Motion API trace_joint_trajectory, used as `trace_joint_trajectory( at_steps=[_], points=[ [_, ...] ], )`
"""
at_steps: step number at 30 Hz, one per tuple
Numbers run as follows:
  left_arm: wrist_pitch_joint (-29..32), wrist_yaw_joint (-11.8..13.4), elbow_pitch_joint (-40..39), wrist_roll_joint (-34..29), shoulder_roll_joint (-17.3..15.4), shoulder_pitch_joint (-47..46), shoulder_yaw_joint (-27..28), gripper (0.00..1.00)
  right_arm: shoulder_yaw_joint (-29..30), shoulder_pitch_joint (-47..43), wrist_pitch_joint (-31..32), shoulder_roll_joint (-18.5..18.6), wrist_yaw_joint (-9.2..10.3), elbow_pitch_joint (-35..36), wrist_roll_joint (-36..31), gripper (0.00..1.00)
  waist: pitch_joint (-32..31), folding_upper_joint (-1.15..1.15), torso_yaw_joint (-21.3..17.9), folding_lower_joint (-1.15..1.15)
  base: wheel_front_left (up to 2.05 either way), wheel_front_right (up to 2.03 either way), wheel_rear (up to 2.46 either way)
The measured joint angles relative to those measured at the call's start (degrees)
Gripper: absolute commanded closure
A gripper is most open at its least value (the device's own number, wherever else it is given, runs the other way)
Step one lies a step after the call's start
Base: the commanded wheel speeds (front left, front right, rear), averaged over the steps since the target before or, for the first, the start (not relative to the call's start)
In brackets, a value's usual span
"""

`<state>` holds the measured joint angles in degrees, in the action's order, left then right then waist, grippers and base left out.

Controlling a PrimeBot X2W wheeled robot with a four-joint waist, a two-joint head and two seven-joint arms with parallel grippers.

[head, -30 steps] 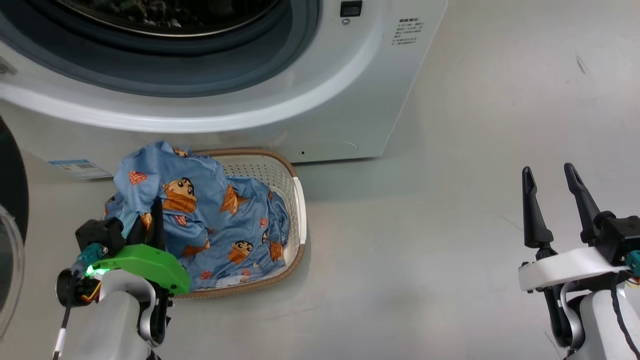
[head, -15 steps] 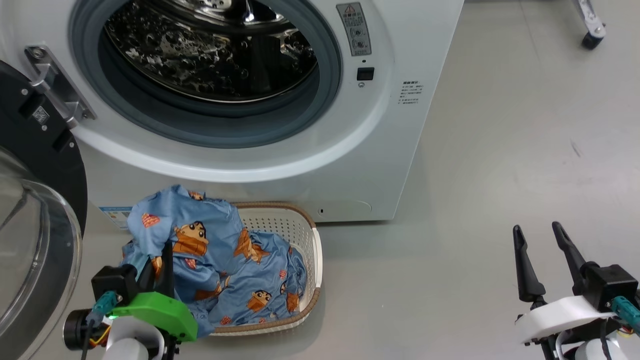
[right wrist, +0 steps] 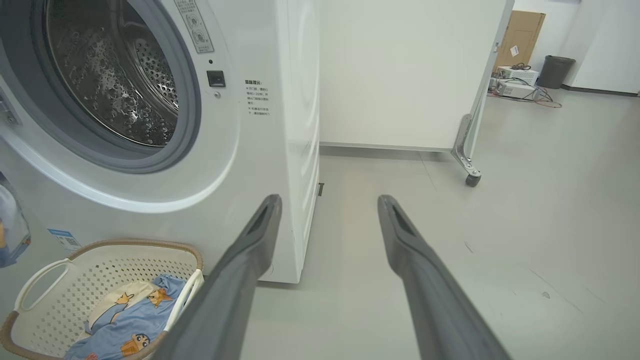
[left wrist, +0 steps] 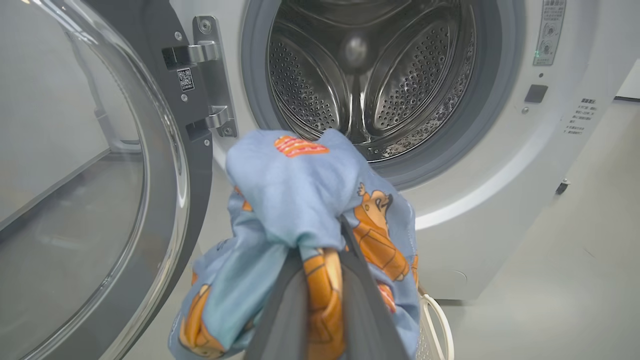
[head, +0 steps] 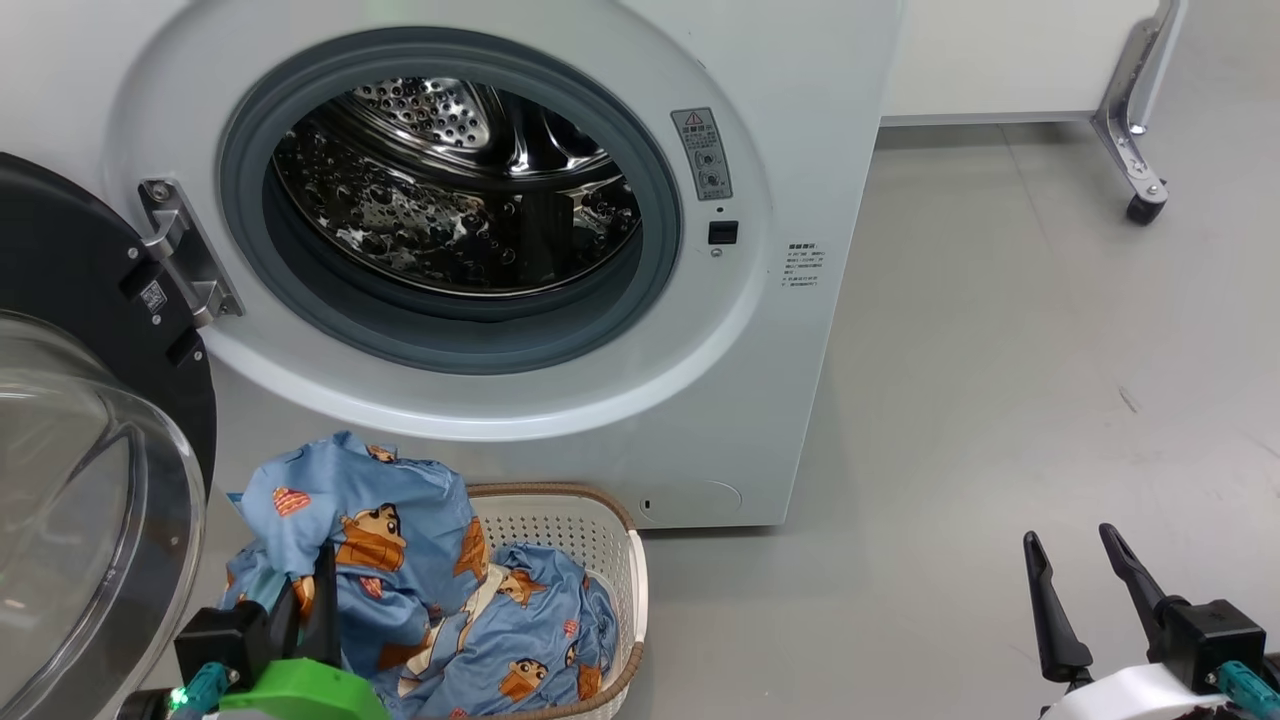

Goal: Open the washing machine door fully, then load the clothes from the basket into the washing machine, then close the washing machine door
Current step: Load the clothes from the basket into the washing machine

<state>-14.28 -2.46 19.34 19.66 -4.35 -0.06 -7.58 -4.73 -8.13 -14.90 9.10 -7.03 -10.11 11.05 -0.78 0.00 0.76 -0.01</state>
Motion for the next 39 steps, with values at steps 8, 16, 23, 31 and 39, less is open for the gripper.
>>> trace_joint_trajectory(
  at_steps=[8,16,23,31,39],
  points=[
    [0.0,0.6,-4.2,-0.5,0.0,3.7,-0.1,1.0,0.5,-1.5,0.0,0.2,0.0,0.5,0.0,0.0,-1.0,0.0,-0.1,0.0,0.0,0.0,0.0],
    [0.0,1.2,-7.9,-0.9,0.0,6.2,-0.4,1.0,1.3,-2.0,0.0,0.2,0.0,0.9,0.0,0.0,-1.1,0.0,-0.1,0.0,0.0,0.0,0.0],
    [0.0,1.7,-11.1,-1.0,0.0,7.4,-0.9,1.0,1.6,-2.1,0.0,0.1,0.0,1.2,0.0,0.0,-1.1,0.0,-0.1,0.0,0.0,0.0,0.0],
    [0.1,1.8,-14.3,-1.5,-0.1,8.8,-1.7,1.0,0.7,-3.0,0.0,0.0,0.0,1.6,0.0,0.0,-0.8,0.0,-0.4,0.0,0.0,0.0,0.0],
    [0.9,1.8,-16.1,-0.8,-0.1,9.4,-1.4,1.0,-1.0,-2.9,0.0,-1.3,0.0,1.9,-0.1,0.0,0.0,0.0,-2.3,0.0,0.0,0.0,0.0]
  ],
)
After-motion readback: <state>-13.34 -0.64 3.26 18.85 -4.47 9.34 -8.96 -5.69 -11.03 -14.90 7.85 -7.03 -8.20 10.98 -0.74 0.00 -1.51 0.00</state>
